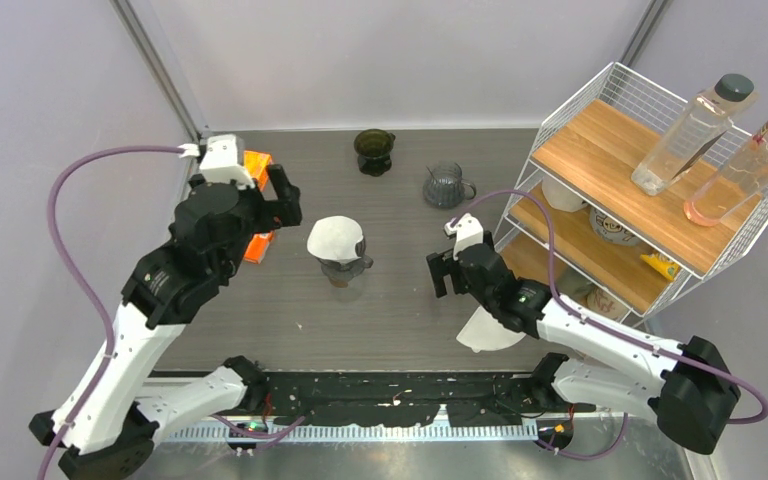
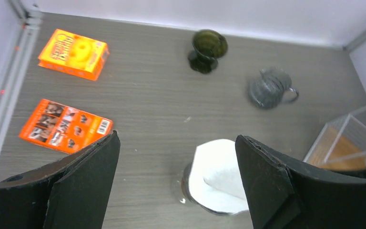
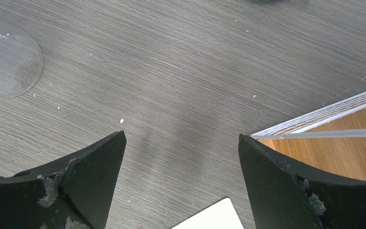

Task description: Place the coffee filter in the dripper

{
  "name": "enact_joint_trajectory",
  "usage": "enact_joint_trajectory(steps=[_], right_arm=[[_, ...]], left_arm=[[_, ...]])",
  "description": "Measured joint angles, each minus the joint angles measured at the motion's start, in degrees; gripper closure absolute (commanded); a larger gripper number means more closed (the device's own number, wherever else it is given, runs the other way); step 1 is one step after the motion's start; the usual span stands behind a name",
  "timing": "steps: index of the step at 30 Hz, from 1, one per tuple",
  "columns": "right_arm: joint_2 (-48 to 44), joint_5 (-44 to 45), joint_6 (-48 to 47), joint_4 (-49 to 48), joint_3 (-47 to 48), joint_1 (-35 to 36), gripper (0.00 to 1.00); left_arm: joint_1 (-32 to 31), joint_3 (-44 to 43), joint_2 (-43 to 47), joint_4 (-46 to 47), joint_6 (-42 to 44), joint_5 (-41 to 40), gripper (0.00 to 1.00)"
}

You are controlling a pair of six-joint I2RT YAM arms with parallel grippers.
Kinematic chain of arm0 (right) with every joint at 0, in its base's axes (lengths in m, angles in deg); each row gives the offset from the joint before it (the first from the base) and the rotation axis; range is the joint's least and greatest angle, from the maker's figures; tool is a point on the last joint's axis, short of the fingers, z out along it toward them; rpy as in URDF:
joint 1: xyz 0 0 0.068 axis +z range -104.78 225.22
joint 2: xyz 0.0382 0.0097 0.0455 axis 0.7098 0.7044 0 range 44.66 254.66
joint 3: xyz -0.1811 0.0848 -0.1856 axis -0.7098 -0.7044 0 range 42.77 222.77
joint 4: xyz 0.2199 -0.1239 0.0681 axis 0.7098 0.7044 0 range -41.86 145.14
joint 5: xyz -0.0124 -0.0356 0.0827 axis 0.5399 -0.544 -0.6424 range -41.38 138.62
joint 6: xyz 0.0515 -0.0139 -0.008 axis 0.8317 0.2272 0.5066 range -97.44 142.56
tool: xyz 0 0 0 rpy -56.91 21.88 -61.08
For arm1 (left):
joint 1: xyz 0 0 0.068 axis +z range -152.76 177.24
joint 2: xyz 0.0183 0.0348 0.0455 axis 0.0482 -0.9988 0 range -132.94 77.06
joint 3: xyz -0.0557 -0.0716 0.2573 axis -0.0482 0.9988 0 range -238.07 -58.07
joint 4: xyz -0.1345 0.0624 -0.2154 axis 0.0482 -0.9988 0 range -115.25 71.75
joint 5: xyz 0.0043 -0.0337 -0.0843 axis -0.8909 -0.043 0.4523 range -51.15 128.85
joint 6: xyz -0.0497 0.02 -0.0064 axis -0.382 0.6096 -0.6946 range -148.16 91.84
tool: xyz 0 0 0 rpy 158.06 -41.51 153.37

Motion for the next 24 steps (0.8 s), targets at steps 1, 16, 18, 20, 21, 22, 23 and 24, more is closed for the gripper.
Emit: enact_joint_trajectory(steps=[1,16,18,20,21,22,23,24], right_arm=[[-0.37,0.07,0.02,0.0,0.0,0.0,0.05],[-2.73,-0.04,0.7,0.81,0.61,0.0,0.04],[-1.64,-0.7,0.85,0.9,1.9,0.0,0.05],[-0.04,-1.86,0.85,0.87,3.56,0.02,0.05],[1.2,-2.54,0.79,0.9,4.76,0.09,0.05],[2.49,-3.04,0.76,0.98,5.99,0.2,0.05],[3.89,-3.28,0.74,1.11,7.21,0.37,0.04],[4.98,-3.37,0.7,1.36,8.26,0.44,0.05]], left_arm=[[0.57,0.68,0.87,0.92,0.13,-0.98,0.01],[17.79,16.2,-1.46,12.48,-1.6,3.21,0.0],[19.21,17.25,-3.04,13.31,-1.88,4.83,0.0],[20.9,18.34,-4.33,14.88,-2.29,7.19,0.0],[21.77,19.04,-4.66,15.82,-2.54,8.33,0.01],[22.97,20.13,-4.96,16.92,-2.93,9.86,0.0],[24.17,21.07,-5.25,17.81,-3.3,11.17,0.0],[25.18,21.77,-5.53,18.49,-3.56,12.31,0.0]])
